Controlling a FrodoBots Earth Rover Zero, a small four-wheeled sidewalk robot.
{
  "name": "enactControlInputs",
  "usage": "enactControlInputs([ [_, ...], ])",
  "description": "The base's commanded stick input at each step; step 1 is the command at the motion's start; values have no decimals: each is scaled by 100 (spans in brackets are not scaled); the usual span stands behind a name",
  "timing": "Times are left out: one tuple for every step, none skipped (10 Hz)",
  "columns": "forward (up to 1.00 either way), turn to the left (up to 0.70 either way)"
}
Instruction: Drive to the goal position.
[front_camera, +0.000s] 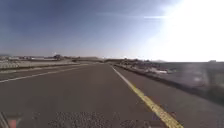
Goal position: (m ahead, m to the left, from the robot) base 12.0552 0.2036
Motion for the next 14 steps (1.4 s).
enactControlInputs([
  [70, 0],
  [70, 0],
  [70, 0],
  [70, 0],
  [70, 0],
  [70, 0],
  [70, 0],
  [70, 0],
  [70, 0],
  [70, 0],
  [70, 0],
  [70, 0],
  [70, 0],
  [70, 0],
])
